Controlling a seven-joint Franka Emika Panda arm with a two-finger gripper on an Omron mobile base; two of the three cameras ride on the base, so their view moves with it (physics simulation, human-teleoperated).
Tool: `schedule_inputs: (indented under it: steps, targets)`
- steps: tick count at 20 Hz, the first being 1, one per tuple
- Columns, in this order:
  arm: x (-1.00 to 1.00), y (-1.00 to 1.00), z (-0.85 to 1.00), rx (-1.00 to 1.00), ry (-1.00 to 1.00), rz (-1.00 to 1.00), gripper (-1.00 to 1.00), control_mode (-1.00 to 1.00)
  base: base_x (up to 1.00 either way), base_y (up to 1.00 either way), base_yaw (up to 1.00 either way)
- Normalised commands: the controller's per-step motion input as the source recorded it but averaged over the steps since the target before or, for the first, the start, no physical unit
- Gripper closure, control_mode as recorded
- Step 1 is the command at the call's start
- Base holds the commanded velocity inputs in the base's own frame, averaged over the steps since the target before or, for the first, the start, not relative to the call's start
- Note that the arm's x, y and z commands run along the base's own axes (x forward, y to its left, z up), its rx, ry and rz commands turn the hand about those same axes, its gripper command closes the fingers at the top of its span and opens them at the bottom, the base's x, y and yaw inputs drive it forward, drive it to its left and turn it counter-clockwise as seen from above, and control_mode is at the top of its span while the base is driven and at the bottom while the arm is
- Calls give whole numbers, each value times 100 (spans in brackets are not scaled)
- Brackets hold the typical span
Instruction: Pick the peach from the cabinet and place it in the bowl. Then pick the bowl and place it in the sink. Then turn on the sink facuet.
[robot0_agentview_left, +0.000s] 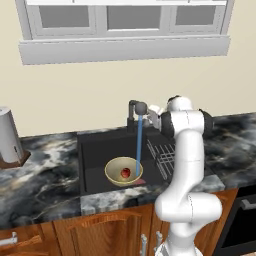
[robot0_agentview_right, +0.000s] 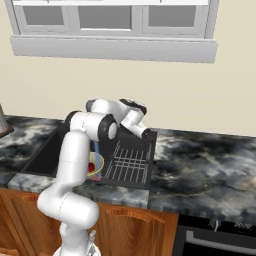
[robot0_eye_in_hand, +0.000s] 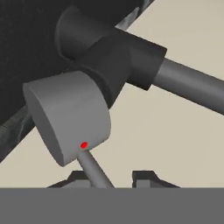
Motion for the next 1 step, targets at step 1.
schedule_inputs:
  steps: [1]
  targets:
    - [0, 0, 0, 0, 0, 0, 100, -100, 0, 0, 0]
